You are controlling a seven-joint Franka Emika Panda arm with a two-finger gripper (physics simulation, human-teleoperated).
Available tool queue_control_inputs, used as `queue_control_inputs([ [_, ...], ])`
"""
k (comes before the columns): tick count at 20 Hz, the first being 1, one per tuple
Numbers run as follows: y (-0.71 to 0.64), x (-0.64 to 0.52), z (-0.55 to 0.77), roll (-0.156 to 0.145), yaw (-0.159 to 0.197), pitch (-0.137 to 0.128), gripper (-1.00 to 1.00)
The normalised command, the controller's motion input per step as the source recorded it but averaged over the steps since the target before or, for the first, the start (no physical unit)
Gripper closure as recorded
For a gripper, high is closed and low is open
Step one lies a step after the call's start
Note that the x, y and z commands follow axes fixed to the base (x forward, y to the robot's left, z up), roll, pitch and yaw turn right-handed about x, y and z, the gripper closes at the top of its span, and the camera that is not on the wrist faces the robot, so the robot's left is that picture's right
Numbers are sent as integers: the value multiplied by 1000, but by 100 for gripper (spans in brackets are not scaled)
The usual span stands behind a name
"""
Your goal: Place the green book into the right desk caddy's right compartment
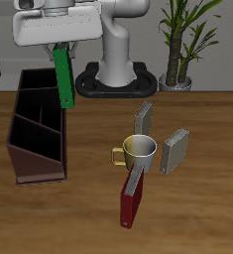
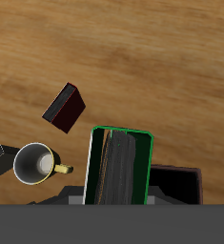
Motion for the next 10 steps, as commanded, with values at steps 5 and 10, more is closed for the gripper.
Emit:
queue_control_inputs([
  [5, -57, -302, 84, -11, 51, -54, 100],
  [10, -84, -340, 123, -34, 51, -71, 100],
])
